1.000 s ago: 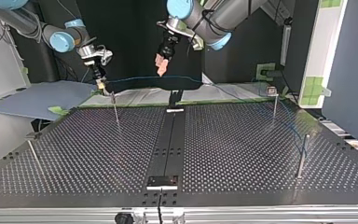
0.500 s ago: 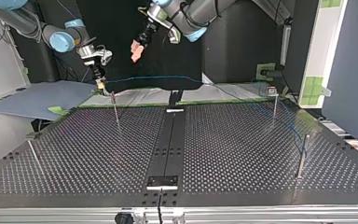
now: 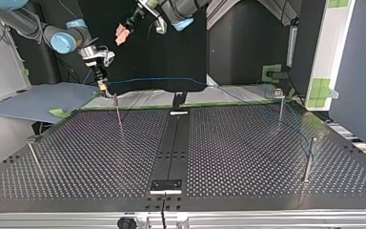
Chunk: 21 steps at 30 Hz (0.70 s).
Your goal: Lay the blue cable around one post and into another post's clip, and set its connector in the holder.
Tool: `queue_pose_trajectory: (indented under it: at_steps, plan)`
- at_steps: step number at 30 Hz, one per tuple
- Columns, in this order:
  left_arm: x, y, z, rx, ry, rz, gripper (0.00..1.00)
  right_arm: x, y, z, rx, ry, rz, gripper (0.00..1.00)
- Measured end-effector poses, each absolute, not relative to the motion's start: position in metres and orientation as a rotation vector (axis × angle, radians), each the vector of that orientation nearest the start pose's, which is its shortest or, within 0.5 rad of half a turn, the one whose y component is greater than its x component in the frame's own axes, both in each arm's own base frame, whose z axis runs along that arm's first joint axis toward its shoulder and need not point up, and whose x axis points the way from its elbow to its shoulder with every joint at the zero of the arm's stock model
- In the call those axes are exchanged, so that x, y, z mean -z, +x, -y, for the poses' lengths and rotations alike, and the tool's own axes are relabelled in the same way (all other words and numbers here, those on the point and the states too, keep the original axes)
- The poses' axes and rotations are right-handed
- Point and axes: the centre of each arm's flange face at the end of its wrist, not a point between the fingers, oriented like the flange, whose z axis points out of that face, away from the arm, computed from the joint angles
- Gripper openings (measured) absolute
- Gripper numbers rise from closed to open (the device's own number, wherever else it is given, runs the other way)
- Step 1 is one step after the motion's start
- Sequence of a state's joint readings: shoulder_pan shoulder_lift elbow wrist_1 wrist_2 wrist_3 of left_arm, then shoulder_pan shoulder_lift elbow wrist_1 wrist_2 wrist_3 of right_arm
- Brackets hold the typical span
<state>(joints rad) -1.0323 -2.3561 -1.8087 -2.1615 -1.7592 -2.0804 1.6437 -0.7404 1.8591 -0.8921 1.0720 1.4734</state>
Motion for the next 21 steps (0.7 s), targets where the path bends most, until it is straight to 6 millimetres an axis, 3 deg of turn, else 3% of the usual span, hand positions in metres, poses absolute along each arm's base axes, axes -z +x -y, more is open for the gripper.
queue_pose_trajectory:
  at_steps: [7, 16, 21]
  plan:
    - [-0.009, 0.241, 0.558, 0.994, 0.269, -1.705, 1.00, 0.021, 0.220, 0.533, -1.479, 1.812, 0.982, 0.00]
    - [-0.013, 0.298, 0.540, 0.935, 0.199, -1.685, 1.00, 0.021, 0.220, 0.532, -1.466, 1.817, 0.975, 0.00]
    - [-0.014, 0.315, 0.532, 0.903, 0.161, -1.677, 1.00, 0.021, 0.219, 0.533, -1.459, 1.813, 0.980, 0.00]
